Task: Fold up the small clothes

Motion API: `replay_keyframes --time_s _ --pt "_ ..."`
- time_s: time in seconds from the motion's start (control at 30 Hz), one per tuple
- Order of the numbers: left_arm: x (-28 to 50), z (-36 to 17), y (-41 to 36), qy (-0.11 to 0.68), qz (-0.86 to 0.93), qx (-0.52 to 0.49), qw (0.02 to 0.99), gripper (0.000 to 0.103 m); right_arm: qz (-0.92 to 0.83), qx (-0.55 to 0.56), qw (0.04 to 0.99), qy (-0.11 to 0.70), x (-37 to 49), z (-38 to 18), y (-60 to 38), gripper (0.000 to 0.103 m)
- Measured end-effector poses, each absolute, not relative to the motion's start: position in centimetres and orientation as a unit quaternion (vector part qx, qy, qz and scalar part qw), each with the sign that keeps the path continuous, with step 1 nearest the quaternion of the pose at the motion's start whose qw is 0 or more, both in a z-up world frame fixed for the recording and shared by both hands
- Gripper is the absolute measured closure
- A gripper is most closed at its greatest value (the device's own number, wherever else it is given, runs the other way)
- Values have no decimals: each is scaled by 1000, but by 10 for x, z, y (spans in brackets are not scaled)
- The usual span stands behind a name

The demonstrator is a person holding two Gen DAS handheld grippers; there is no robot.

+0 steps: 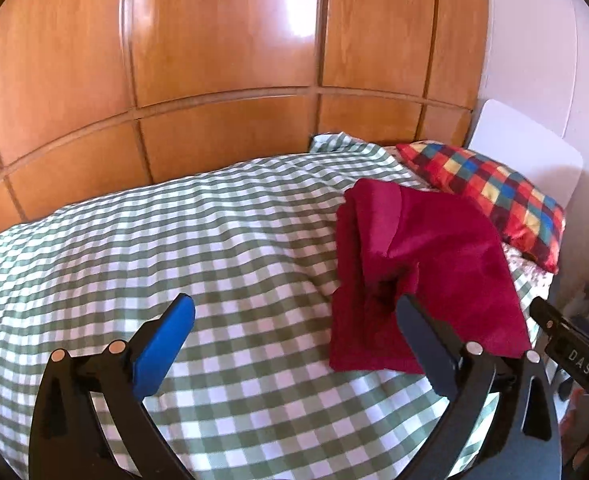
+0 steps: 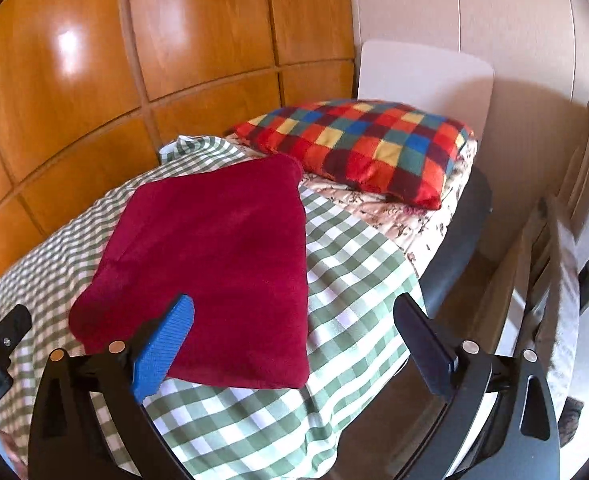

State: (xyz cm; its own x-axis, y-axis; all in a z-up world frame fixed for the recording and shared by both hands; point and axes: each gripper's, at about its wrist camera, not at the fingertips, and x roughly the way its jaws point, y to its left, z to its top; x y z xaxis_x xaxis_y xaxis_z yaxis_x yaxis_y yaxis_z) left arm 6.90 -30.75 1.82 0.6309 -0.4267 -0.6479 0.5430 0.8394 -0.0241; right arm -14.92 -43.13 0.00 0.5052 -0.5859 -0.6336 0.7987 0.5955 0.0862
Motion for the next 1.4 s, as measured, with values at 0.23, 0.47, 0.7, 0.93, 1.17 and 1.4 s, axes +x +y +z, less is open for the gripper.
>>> replay_keyframes --time_s 0.23,0.47,0.7,0.93,1.17,1.4 --pt "49 16 -301 320 -256 106 906 2 -408 175 850 283 -149 3 -421 4" --pt "47 17 -291 332 -251 91 905 2 -412 165 854 272 -150 11 -414 4" --pt "45 17 -290 326 -248 92 908 2 -412 163 853 277 -150 11 -414 4" --pt "48 14 -288 330 -244 92 907 2 -413 154 853 278 -148 11 -412 4" --pt "49 13 -286 331 -244 90 907 2 -413 149 854 277 -145 12 -410 4" --pt "49 14 -283 331 -240 87 908 2 -410 148 857 277 -143 13 -405 4"
